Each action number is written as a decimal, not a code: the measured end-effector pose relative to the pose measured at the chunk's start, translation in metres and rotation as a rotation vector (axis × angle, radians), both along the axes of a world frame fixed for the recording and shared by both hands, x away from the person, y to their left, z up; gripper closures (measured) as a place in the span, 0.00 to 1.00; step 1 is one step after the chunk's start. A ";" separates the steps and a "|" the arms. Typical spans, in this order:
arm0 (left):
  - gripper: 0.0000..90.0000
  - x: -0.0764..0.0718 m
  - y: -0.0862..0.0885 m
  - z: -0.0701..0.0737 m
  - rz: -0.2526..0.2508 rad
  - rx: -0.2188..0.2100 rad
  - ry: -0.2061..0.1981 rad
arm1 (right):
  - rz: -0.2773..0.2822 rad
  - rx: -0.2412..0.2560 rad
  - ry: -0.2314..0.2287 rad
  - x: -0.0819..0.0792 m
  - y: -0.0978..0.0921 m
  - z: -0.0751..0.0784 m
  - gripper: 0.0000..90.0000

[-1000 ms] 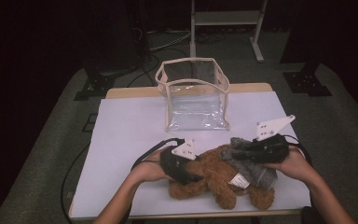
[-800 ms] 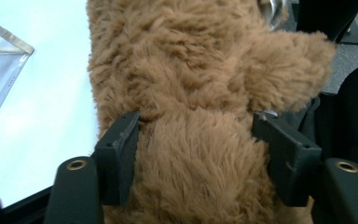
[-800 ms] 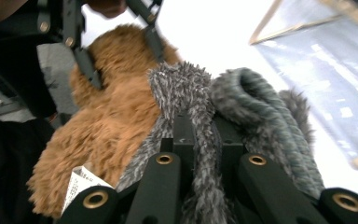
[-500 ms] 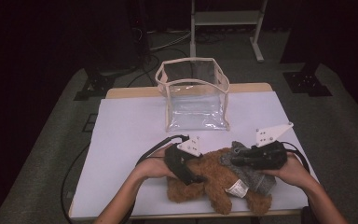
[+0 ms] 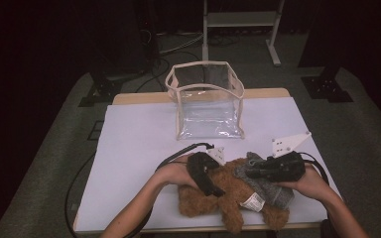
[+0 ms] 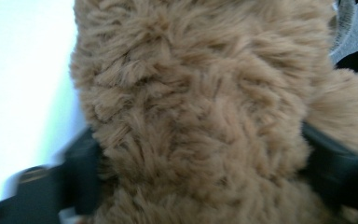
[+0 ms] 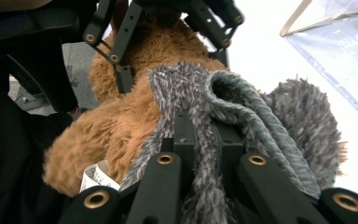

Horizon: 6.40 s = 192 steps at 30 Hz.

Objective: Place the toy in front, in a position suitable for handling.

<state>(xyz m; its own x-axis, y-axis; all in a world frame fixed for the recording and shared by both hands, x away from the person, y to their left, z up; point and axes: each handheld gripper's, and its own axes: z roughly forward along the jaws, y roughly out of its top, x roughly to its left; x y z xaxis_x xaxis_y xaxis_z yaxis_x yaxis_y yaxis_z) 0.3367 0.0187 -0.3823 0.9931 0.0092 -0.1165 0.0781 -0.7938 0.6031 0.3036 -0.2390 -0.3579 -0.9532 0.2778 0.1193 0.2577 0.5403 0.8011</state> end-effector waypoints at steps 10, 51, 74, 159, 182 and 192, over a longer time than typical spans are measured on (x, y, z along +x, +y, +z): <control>0.51 0.003 0.006 0.028 0.011 -0.046 -0.213 | -0.038 0.026 -0.030 0.016 -0.003 0.022 0.91; 0.34 -0.022 0.086 0.019 0.129 -0.165 -0.202 | 0.033 -0.063 -0.017 0.020 0.032 0.011 0.91; 0.37 -0.019 0.082 0.012 0.147 -0.143 -0.207 | 0.043 -0.080 -0.091 0.011 0.039 0.024 0.91; 0.30 -0.014 0.113 0.012 0.228 -0.195 -0.209 | 0.012 -0.135 -0.065 0.035 0.051 0.008 0.91; 0.38 -0.009 0.097 -0.006 0.214 -0.222 -0.159 | 0.167 -0.119 -0.092 0.024 0.113 0.020 0.91; 0.36 -0.008 0.100 0.000 0.221 -0.233 -0.166 | 0.056 -0.123 -0.064 0.055 0.081 0.026 0.91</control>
<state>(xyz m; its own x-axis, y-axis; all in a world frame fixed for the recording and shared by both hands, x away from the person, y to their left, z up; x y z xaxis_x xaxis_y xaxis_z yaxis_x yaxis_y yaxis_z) 0.3285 0.1191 -0.3818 0.9757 0.2182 0.0218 0.1186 -0.6087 0.7845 0.3585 -0.1584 -0.3323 -0.9722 0.2327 0.0256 0.1746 0.6477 0.7416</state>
